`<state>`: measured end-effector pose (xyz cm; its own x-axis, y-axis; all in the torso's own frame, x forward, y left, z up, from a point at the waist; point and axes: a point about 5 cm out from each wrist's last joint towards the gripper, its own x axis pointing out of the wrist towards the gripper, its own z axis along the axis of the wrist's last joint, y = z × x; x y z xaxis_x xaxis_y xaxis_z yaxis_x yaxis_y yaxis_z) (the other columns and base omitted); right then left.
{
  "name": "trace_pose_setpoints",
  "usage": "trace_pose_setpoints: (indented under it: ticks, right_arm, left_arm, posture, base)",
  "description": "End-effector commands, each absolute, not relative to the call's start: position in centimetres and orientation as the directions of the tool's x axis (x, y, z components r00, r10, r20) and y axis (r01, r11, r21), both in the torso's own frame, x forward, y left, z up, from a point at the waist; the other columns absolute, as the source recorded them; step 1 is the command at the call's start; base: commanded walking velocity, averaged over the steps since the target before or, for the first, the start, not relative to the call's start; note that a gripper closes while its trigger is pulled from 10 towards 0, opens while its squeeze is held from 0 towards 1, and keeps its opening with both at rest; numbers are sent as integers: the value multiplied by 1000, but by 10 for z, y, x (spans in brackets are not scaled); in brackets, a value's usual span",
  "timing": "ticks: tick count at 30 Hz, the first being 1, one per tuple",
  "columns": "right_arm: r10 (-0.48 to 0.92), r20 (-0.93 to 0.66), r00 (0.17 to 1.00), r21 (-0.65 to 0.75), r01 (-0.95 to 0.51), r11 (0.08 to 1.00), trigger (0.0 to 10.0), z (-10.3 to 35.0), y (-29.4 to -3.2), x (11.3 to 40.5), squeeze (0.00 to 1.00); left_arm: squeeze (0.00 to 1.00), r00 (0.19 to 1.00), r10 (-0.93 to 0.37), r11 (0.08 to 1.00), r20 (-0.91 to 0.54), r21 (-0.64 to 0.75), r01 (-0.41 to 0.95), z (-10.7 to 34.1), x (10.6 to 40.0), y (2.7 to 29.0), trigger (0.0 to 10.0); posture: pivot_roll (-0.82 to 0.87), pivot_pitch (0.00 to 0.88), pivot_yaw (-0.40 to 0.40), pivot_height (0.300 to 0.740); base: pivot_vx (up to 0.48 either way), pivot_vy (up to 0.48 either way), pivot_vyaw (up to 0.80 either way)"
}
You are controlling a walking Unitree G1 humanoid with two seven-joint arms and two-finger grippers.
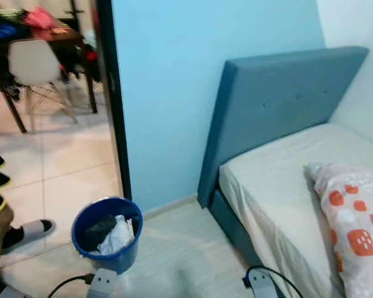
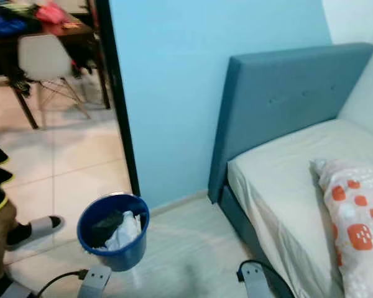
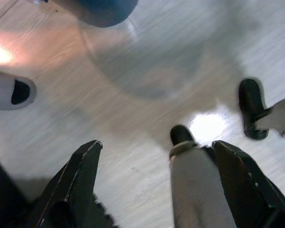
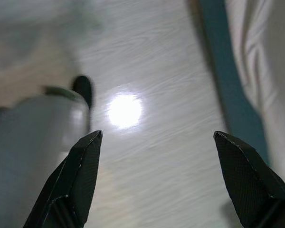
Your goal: Clean up the room
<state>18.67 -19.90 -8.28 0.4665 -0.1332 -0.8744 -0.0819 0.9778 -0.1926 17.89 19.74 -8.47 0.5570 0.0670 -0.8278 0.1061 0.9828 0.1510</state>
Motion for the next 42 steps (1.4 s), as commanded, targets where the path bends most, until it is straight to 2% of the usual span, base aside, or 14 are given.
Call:
trace_pose_setpoints:
  ticks: [1, 13, 19, 42]
  right_arm:
    - [-149, -879, 453, -207, -83, 975, 10000, -84, -202, 182, 0]
    - [-145, -880, 453, -209, -96, 973, 10000, -86, -200, 180, 0]
    - [-140, -882, 450, -207, -104, 973, 10000, -87, -201, 177, 0]
    - [-108, -886, 450, -186, -134, 973, 10000, -89, -185, 177, 0]
  left_arm:
    - [0, 552, 57, 986, -832, 135, 102, -86, 178, 195, 10000]
    - [0, 553, 58, 988, -831, 126, 86, -85, 179, 194, 10000]
    - [0, 544, 63, 989, -837, 126, 80, -87, 177, 194, 10000]
    - [0, 535, 58, 985, -843, 134, 105, -89, 173, 191, 10000]
  posture:
    - [-72, 57, -33, 719]
    - [-78, 62, -35, 719]
    - [-85, 59, -39, 719]
    - [-90, 39, -45, 719]
  base:
    - [0, 0, -769]
    - [0, 0, -761]
    - [0, -80, 0]
    - [0, -457, 0]
